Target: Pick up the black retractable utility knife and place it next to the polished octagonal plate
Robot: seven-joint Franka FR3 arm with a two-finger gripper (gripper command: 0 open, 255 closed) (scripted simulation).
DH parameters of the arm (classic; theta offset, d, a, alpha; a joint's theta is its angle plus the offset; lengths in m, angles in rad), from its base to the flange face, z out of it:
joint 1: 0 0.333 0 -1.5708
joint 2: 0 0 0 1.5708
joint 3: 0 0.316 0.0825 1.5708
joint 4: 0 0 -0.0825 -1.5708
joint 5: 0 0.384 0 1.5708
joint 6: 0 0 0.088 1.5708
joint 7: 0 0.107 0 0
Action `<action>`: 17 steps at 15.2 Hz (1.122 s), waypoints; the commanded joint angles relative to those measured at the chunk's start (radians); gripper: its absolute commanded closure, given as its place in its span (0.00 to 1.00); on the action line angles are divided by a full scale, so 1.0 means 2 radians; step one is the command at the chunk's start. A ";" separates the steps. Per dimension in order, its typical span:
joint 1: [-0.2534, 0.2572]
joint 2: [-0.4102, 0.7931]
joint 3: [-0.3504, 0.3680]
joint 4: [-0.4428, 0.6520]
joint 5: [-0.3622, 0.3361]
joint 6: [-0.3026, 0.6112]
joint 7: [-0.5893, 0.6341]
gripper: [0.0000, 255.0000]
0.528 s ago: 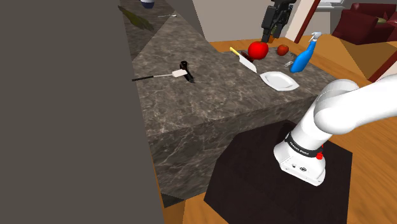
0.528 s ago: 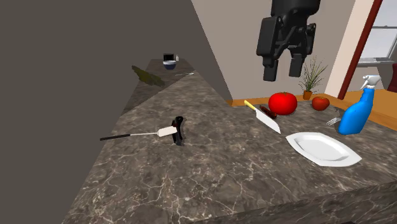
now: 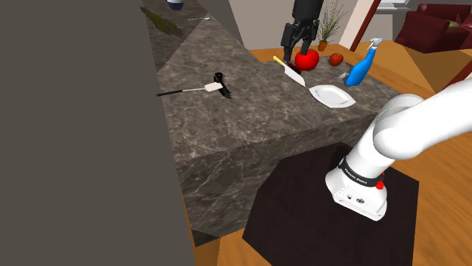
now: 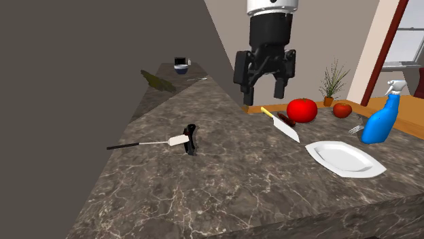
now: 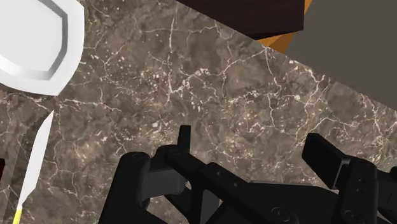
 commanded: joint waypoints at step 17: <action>-0.003 0.321 0.053 0.148 -0.042 0.169 0.163 0.00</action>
